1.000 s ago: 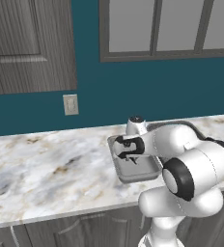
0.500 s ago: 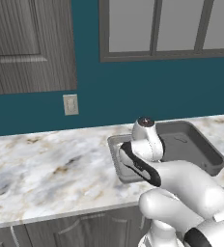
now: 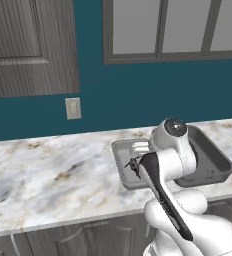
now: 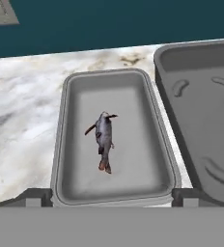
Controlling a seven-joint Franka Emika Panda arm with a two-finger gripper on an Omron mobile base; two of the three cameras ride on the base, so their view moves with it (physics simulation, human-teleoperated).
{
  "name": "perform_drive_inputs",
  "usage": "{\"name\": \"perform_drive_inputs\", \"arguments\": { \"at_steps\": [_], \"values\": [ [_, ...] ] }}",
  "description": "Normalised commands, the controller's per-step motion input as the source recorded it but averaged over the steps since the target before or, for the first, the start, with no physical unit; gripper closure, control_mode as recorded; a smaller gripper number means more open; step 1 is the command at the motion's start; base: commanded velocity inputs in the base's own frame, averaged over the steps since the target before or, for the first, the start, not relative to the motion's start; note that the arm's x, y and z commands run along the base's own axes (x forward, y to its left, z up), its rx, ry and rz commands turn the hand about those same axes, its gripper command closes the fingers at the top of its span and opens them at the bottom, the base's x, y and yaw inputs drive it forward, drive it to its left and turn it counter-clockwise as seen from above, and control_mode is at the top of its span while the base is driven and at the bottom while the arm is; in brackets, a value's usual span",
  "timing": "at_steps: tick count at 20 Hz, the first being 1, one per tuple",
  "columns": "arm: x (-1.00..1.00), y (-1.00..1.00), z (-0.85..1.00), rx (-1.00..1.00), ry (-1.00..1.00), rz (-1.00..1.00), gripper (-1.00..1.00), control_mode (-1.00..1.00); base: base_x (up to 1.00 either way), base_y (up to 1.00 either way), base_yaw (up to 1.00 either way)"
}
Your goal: Place one carrot and one fish in each tupperware on the nearby counter, to pack two identical lunches.
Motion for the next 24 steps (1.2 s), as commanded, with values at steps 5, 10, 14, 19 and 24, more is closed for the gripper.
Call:
{"name": "perform_drive_inputs", "arguments": {
  "at_steps": [5, 10, 14, 19, 24],
  "values": [
    [-0.79, -0.31, 0.93, 0.00, -0.11, 0.06, -1.00, -1.00, 0.00, 0.00, 0.00],
    [-0.73, -0.39, 0.69, 0.00, -0.01, 0.05, -1.00, -1.00, 0.00, 0.00, 0.00],
    [-0.73, -0.53, 0.24, 0.00, -0.01, 0.01, -1.00, -1.00, 0.00, 0.00, 0.00],
    [-0.48, -0.29, 0.00, 0.00, 0.00, 0.00, -1.00, 1.00, -0.38, -0.21, 0.00],
    [0.00, 0.00, 0.00, 0.00, 0.00, 0.00, -1.00, 1.00, -0.94, -0.14, 0.00]
  ]
}}
